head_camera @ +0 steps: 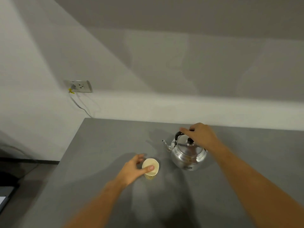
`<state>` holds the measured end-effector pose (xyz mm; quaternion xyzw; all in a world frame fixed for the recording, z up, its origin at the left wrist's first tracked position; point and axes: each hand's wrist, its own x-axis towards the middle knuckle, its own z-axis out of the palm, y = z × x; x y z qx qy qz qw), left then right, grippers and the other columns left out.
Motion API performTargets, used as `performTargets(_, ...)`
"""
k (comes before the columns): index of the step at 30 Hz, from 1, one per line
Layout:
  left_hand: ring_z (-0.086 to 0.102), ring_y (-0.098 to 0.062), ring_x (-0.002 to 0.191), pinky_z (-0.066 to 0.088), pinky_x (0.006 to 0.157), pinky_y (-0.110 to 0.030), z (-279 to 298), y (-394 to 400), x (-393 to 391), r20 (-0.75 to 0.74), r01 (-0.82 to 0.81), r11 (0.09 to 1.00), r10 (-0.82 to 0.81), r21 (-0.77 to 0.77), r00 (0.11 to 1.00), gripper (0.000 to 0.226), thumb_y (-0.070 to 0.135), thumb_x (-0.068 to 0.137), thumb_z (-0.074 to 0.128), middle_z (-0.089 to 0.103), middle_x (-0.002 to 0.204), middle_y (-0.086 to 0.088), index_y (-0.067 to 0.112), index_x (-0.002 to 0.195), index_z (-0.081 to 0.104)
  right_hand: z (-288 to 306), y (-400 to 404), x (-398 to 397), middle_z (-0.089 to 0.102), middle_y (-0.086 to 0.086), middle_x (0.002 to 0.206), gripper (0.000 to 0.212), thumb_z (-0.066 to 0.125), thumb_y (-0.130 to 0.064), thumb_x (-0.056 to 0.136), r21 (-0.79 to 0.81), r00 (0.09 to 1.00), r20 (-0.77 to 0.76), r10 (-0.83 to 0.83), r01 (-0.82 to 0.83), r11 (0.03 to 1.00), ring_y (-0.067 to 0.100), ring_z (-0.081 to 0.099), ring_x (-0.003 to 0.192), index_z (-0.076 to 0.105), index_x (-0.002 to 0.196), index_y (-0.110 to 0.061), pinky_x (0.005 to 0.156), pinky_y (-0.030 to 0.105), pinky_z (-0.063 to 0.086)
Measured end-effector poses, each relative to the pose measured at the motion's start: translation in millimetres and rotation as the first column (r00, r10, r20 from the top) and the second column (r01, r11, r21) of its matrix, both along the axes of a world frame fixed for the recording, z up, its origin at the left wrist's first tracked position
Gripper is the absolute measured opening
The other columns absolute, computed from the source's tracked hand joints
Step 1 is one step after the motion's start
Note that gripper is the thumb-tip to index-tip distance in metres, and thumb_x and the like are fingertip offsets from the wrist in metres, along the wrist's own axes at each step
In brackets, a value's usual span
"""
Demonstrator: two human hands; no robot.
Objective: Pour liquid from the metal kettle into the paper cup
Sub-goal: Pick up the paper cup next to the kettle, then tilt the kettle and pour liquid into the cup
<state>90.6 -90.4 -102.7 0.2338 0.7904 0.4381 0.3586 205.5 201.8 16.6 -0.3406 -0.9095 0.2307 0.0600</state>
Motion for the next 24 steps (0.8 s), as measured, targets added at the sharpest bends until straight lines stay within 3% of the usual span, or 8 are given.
performTargets(2,0.061,0.006,0.116,0.046,0.094,-0.015,-9.4,-1.5,5.8,0.024,0.023,1.000,-0.023,0.003,0.999,0.096,0.073,0.048,0.088,0.068,0.121,0.021,0.043,0.133,0.053,3.3,-14.8,7.9,0.056,-0.005,0.043,0.061,0.056,-0.073,0.077,0.010,1.000,0.000,0.018,-0.019,1.000,0.011,0.054,0.047,0.058,0.052,-0.017,0.045,0.027,0.035)
performTargets(6,0.064,0.012,0.106,0.047,0.080,-0.006,-22.7,-0.4,14.6,0.011,0.036,0.999,-0.036,0.034,0.999,0.084,0.060,0.046,0.096,0.068,0.114,0.032,0.055,0.119,0.054,9.6,-44.1,16.9,0.059,-0.002,0.045,0.060,0.056,-0.075,0.075,0.041,0.996,0.064,0.068,-0.071,0.997,0.012,0.058,0.049,0.059,0.053,-0.019,0.045,0.027,0.038)
performTargets(8,0.066,0.009,0.103,0.051,0.078,-0.009,-29.0,2.0,18.2,0.014,0.014,0.997,-0.015,0.072,1.000,0.079,0.053,0.047,0.098,0.069,0.113,0.029,0.060,0.113,0.055,12.4,-56.5,19.3,0.060,-0.002,0.047,0.060,0.055,-0.076,0.074,0.049,0.991,0.099,0.089,-0.094,0.994,0.013,0.059,0.050,0.059,0.054,-0.019,0.046,0.029,0.041)
performTargets(15,0.072,-0.007,0.102,0.055,0.094,-0.032,-48.2,7.7,26.5,0.052,-0.122,0.983,0.116,0.138,0.992,0.070,0.028,0.056,0.096,0.076,0.108,0.014,0.037,0.117,0.063,17.3,-84.8,21.2,0.062,0.002,0.054,0.061,0.055,-0.071,0.080,0.103,0.980,0.161,0.114,-0.132,0.986,0.018,0.059,0.053,0.059,0.058,-0.015,0.046,0.030,0.039)
performTargets(20,0.069,0.006,0.092,0.048,0.074,-0.010,-40.3,9.8,30.7,0.018,-0.149,0.982,0.148,0.119,0.989,0.061,0.027,0.064,0.095,0.074,0.103,0.025,0.037,0.114,0.061,20.2,-97.2,15.9,0.060,0.001,0.055,0.057,0.055,-0.069,0.081,0.151,0.971,0.202,0.126,-0.158,0.976,0.020,0.059,0.056,0.062,0.061,-0.016,0.048,0.030,0.043)
performTargets(24,0.067,0.010,0.092,0.048,0.070,-0.004,-31.8,11.7,33.9,0.003,-0.160,0.981,0.161,0.109,0.987,0.061,0.033,0.065,0.094,0.072,0.101,0.029,0.039,0.114,0.059,24.9,-105.8,11.3,0.058,0.002,0.054,0.050,0.056,-0.061,0.082,0.241,0.957,0.237,0.164,-0.222,0.945,0.023,0.058,0.057,0.060,0.060,-0.016,0.046,0.030,0.034)
